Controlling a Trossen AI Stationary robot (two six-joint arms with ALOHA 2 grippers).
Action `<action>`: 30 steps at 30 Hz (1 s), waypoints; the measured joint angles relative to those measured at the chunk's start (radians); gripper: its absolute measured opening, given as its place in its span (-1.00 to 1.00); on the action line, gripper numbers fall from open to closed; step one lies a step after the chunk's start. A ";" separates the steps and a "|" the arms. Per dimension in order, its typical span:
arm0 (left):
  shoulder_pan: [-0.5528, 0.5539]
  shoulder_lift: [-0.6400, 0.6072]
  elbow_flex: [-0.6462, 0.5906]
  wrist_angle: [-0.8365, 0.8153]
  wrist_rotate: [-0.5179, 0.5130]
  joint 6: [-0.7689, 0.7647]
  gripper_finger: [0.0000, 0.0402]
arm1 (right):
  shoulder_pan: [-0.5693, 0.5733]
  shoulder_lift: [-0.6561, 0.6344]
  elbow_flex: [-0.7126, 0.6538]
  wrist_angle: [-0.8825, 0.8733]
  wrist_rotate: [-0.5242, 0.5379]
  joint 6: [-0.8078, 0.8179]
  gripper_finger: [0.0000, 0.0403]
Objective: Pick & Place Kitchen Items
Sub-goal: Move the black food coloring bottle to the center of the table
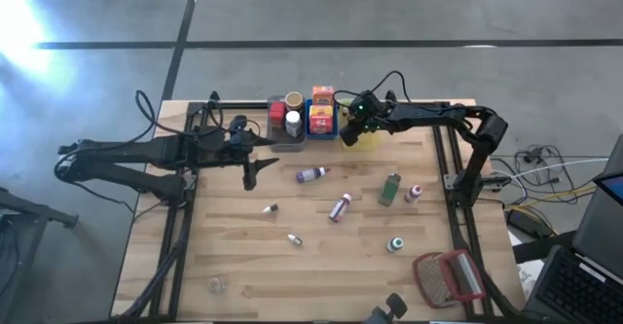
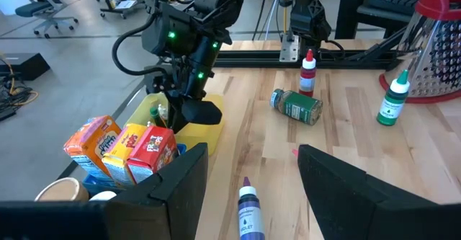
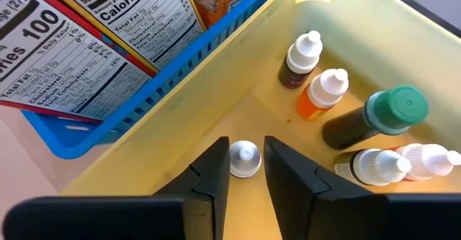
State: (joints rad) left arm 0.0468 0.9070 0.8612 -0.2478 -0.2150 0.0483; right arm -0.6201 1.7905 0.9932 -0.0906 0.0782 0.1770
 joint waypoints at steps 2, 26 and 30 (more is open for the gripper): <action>0.000 0.000 0.000 0.000 0.000 0.000 0.11 | 0.000 -0.001 0.000 0.000 0.000 -0.005 -0.62; 0.000 0.000 0.000 0.000 0.000 0.000 0.11 | 0.020 -0.279 0.014 -0.022 -0.002 -0.105 -0.30; 0.000 0.000 0.000 0.000 0.000 0.000 0.11 | 0.025 -0.403 0.015 -0.067 -0.001 -0.166 -0.32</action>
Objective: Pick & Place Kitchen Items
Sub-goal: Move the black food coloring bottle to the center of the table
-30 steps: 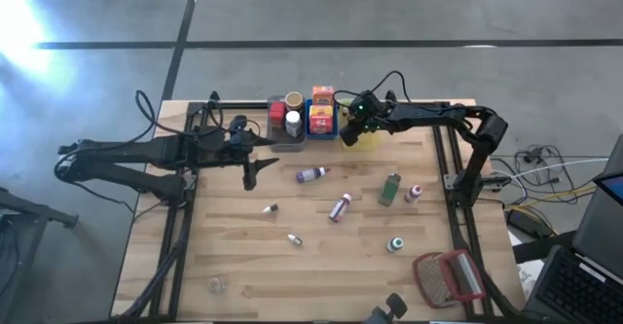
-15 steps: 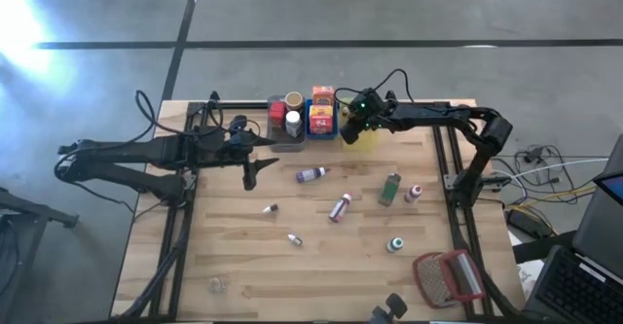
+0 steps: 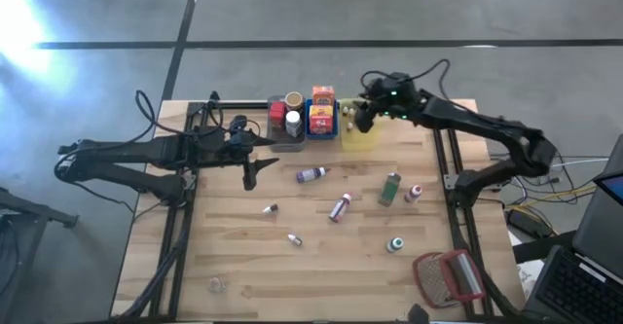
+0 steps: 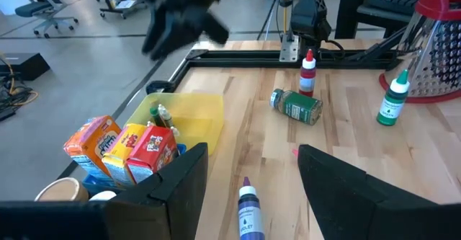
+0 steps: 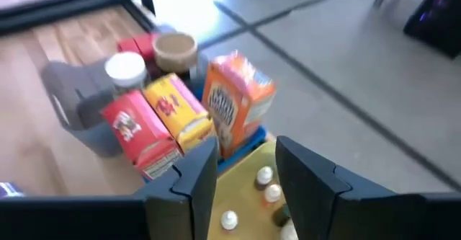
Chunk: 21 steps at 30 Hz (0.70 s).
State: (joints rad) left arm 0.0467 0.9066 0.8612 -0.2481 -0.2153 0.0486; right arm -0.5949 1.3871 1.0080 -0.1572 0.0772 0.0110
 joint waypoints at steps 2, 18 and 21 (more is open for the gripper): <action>0.000 0.000 0.000 0.001 0.000 0.000 0.11 | 0.000 -0.060 0.000 -0.024 0.000 -0.023 -0.35; 0.000 0.000 0.000 0.000 0.000 0.000 0.11 | 0.000 -0.361 0.000 -0.273 0.000 -0.101 -0.65; 0.000 0.000 0.000 0.000 0.000 0.000 0.11 | 0.005 -0.384 0.000 -0.330 -0.006 -0.102 -0.70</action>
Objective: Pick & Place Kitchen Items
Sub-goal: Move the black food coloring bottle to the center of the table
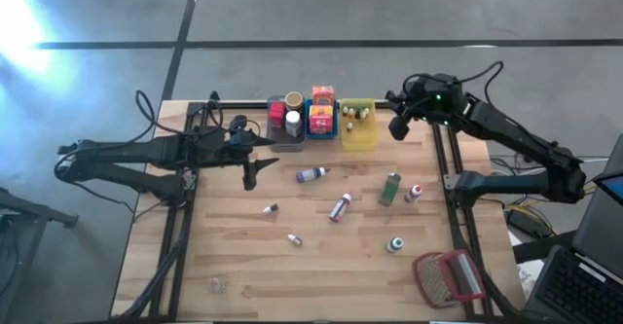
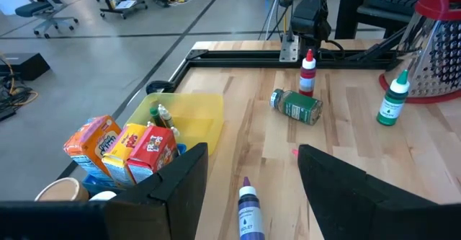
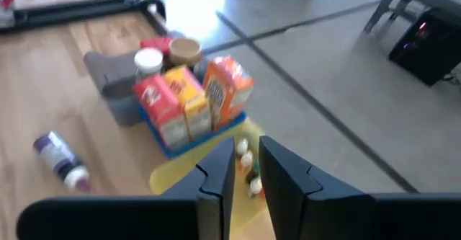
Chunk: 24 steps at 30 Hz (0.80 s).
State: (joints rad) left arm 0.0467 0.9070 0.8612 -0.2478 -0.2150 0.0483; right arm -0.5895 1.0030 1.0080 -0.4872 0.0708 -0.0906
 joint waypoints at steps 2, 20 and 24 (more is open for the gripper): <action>0.000 0.000 0.000 0.000 0.000 0.000 0.11 | 0.007 -0.011 0.000 -0.049 -0.002 -0.003 -0.73; 0.000 0.000 0.000 0.000 0.000 0.000 0.11 | 0.148 0.043 0.000 -0.123 -0.233 -0.120 -0.69; 0.000 0.000 0.000 0.000 0.000 0.000 0.11 | 0.202 0.049 0.000 -0.123 -0.230 -0.127 -0.68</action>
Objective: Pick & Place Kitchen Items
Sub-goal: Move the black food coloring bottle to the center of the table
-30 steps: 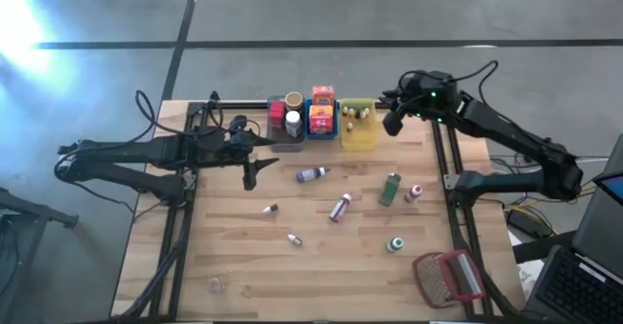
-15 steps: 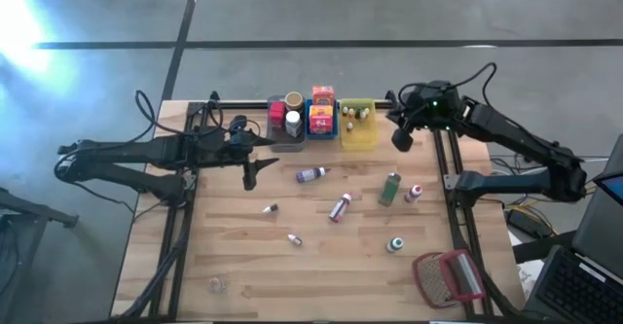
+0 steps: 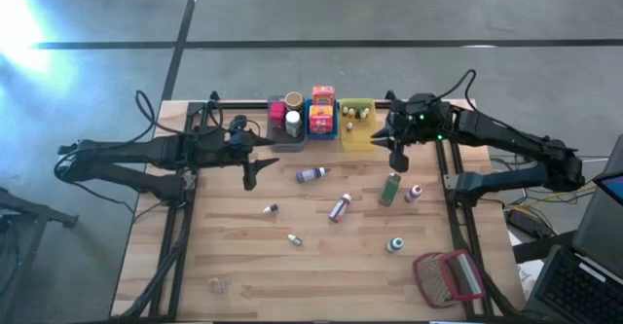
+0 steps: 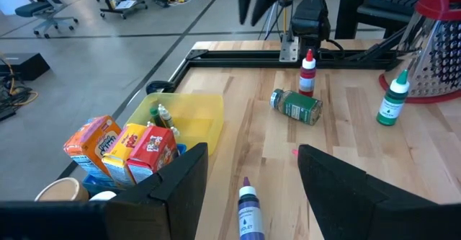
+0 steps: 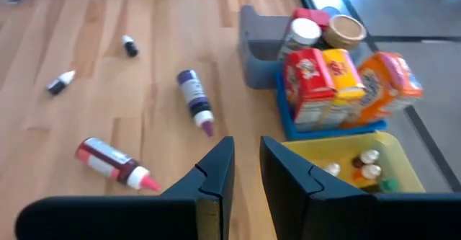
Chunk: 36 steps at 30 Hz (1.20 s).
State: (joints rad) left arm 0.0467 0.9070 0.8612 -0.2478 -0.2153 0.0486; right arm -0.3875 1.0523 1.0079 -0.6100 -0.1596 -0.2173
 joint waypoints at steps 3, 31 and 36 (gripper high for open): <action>0.000 0.000 0.000 0.000 0.000 0.000 0.11 | 0.031 -0.003 0.000 -0.013 0.001 0.000 -0.72; 0.000 0.000 0.000 0.000 0.000 0.000 0.11 | 0.055 -0.345 -0.001 -0.405 0.002 0.086 -0.96; 0.000 0.000 0.000 0.000 0.000 0.000 0.11 | 0.055 -0.366 -0.001 -0.405 0.002 0.087 -0.96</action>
State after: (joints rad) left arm 0.0469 0.9067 0.8612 -0.2478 -0.2151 0.0484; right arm -0.3321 0.6865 1.0065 -1.0149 -0.1574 -0.1307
